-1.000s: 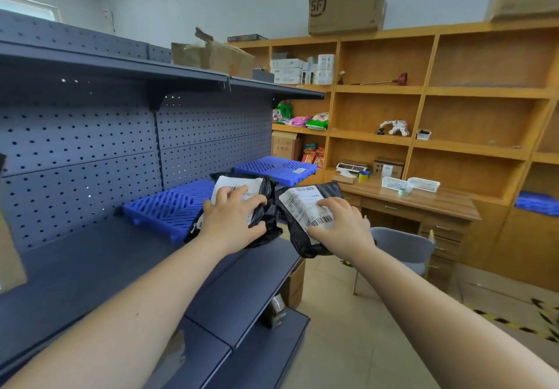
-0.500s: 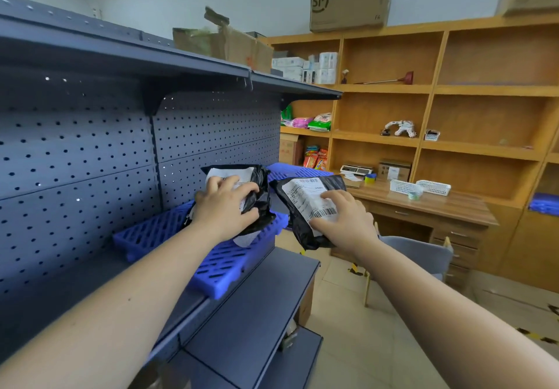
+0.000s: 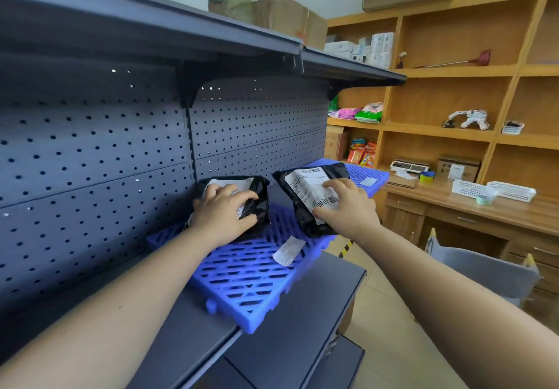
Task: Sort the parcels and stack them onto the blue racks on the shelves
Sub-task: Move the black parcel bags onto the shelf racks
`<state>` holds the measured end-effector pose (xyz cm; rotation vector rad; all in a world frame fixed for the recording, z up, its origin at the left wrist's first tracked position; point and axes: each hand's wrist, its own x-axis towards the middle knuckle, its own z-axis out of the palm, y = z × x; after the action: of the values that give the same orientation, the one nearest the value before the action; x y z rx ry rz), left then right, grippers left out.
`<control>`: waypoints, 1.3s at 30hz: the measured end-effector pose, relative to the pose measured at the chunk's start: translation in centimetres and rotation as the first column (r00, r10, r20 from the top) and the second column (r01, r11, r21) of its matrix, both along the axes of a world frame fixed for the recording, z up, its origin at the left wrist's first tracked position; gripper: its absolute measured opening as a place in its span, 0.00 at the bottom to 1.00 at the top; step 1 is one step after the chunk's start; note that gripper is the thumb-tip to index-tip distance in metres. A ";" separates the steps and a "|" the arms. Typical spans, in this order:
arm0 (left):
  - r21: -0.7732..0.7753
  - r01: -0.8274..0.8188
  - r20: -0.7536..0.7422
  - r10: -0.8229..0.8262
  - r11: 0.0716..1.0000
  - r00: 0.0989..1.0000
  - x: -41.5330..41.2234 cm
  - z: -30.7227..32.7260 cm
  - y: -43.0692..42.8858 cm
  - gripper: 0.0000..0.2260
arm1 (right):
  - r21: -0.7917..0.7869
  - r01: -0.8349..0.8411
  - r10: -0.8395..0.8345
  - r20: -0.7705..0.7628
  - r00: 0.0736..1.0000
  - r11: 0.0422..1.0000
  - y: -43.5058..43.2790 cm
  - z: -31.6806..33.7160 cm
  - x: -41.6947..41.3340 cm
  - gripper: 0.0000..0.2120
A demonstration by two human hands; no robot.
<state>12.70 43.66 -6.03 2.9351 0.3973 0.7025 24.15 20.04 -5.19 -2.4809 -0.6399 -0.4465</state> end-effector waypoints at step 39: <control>0.104 -0.575 -0.201 0.583 0.812 0.787 -3.1 -2.1 -5.8 0.25 | -0.079 -0.767 0.770 0.012 0.639 0.637 10.5 -1.8 7.6 0.24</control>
<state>9.64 37.90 -8.09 2.9256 1.3679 0.4135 31.78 30.51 -6.96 -1.9777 -1.6557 -0.1311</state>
